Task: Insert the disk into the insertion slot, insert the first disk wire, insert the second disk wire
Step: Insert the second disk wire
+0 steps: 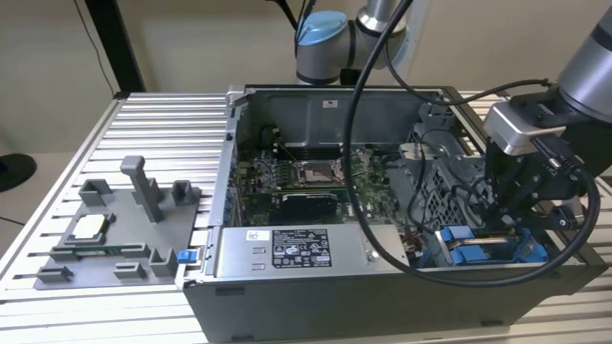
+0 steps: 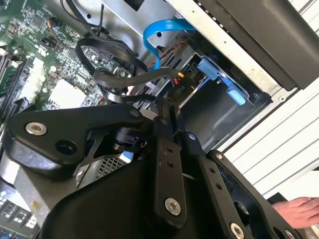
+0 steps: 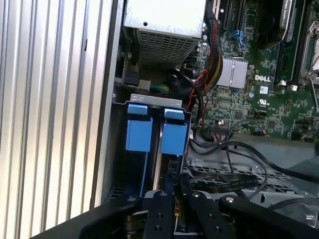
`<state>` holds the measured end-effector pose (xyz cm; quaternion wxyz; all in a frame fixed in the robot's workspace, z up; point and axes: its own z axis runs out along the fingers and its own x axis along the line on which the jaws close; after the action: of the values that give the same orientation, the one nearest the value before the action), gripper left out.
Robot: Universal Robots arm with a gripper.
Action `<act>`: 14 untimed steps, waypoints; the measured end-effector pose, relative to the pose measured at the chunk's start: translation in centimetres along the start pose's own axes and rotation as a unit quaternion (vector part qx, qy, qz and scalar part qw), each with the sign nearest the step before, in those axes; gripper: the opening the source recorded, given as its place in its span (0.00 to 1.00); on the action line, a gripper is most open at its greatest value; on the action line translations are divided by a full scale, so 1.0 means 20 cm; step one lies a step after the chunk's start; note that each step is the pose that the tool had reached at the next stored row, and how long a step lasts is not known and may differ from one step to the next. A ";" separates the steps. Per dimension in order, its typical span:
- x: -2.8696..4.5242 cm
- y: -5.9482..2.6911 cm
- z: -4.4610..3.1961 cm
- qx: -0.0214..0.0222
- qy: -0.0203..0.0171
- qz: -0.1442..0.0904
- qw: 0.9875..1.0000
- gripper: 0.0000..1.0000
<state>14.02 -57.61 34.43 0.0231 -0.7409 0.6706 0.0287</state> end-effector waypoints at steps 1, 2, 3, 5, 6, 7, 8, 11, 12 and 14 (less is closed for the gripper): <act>0.000 0.002 0.002 0.000 0.001 0.000 1.000 0.00; -0.001 0.004 0.003 0.000 0.002 0.000 1.000 0.00; -0.002 0.006 0.004 0.001 0.002 0.000 1.000 0.00; -0.005 0.009 0.008 0.001 0.004 0.000 1.000 0.00; -0.009 0.010 0.009 0.002 0.005 0.000 1.000 0.00; -0.010 0.010 0.010 0.002 0.005 0.000 1.000 0.00; -0.011 0.011 0.011 0.003 0.006 0.000 1.000 0.00; -0.013 0.015 0.012 0.003 0.007 0.000 1.000 0.00; -0.013 0.016 0.012 0.004 0.007 0.000 1.000 0.00; -0.013 0.016 0.012 0.004 0.008 0.000 1.000 0.00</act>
<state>13.67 -57.37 34.20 0.0212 -0.7412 0.6707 0.0203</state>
